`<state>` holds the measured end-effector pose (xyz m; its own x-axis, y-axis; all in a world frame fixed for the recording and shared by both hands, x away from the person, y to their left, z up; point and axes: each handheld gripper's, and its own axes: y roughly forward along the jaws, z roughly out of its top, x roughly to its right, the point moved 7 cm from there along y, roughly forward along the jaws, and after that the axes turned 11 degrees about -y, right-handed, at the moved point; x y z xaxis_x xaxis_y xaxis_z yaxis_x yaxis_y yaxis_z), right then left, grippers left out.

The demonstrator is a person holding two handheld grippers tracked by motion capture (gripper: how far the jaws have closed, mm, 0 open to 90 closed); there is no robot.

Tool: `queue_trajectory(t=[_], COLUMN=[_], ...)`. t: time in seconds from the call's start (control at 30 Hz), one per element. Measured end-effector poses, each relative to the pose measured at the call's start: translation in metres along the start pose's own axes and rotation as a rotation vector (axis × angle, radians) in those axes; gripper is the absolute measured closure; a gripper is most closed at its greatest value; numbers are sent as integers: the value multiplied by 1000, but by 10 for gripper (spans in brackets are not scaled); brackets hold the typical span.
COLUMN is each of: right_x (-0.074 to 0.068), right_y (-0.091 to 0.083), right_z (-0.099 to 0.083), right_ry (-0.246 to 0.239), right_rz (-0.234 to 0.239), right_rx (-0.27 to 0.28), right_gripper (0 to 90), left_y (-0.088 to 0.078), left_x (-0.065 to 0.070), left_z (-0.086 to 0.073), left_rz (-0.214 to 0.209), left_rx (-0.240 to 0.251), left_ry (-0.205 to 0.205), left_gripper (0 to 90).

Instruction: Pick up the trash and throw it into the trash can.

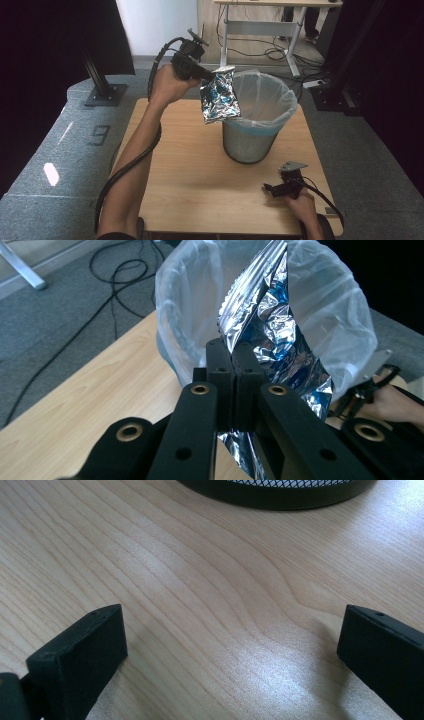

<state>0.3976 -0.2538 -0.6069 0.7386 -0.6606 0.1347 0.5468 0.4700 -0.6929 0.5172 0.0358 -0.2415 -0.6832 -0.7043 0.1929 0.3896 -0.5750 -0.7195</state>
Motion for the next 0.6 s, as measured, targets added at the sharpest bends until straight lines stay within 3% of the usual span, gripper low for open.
queue_trajectory(t=[0.27,0.6], right_x=[0,0], right_y=[0,0], right_z=[0,0], right_ry=[0,0], right_rz=[0,1], right_rx=[0,0], right_gripper=[0,0], left_y=[23,52], left_x=[12,18], left_z=[25,41], left_rz=[6,21], left_rx=[15,26], left_ry=[2,-4], left_gripper=[893,892])
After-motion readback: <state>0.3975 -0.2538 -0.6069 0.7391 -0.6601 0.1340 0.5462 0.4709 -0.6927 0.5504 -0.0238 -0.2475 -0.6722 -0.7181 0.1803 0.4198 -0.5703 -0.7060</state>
